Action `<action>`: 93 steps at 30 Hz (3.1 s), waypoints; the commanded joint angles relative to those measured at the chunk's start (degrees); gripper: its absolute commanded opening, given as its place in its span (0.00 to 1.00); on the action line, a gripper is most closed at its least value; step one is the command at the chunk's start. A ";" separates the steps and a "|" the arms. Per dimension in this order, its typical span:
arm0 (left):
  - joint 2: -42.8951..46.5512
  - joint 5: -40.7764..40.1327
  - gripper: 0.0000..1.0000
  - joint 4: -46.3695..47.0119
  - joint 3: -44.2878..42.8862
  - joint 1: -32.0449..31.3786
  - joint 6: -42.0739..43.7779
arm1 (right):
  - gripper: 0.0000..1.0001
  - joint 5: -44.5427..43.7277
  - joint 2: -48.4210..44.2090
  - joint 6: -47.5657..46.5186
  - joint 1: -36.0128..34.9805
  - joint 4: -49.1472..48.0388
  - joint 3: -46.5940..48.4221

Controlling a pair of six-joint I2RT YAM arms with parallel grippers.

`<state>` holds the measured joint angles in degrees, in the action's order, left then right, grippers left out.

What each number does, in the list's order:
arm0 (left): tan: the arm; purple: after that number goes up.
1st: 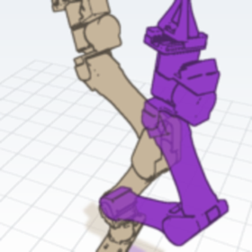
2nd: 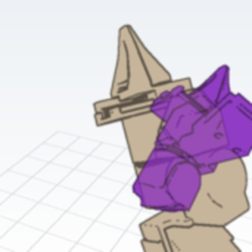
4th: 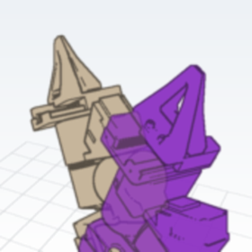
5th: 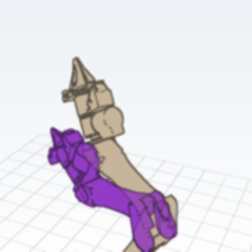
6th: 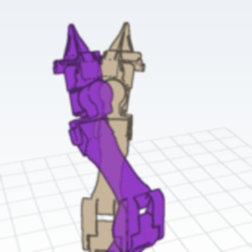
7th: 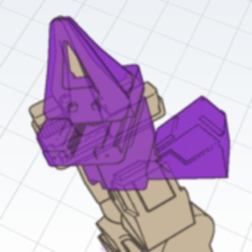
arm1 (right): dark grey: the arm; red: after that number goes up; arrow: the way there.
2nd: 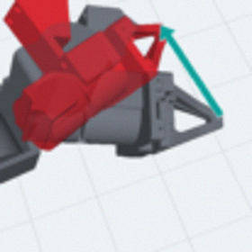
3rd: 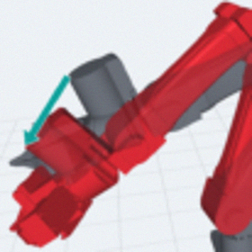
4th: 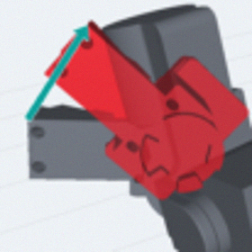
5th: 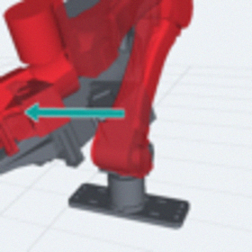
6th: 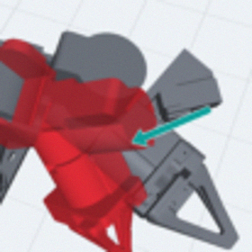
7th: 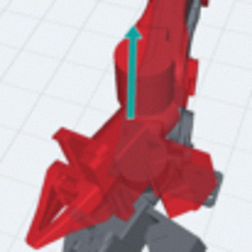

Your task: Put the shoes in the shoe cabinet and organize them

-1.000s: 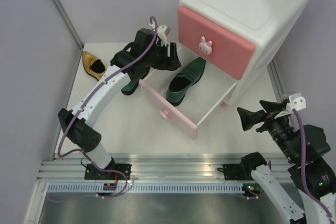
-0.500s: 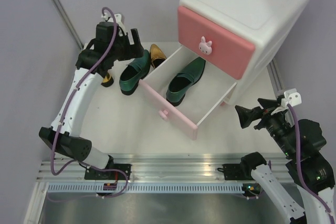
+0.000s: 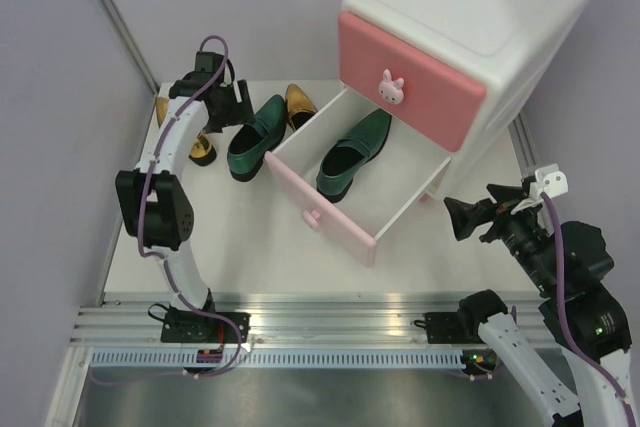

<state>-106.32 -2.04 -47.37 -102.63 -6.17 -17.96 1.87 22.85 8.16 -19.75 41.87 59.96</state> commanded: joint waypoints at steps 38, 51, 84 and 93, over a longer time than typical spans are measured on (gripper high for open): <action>-15.06 7.05 0.68 -0.27 -12.42 3.27 5.39 | 0.98 -2.75 8.00 1.94 -0.11 -5.22 -2.57; -10.04 5.29 0.69 0.70 -7.15 3.27 5.39 | 0.98 -2.05 7.03 1.94 -0.03 -5.39 -3.36; -23.49 9.69 0.40 0.53 -12.07 3.19 7.58 | 0.98 -2.83 8.17 3.00 -0.03 -5.30 -2.75; -26.12 11.71 0.40 0.62 -14.17 3.27 7.76 | 0.98 -2.31 8.61 2.82 -0.03 -5.22 -2.40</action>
<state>-130.17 6.50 -48.75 -114.28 -2.48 -11.22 -0.30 30.98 10.74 -19.75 37.74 56.82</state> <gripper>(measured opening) 0.397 0.979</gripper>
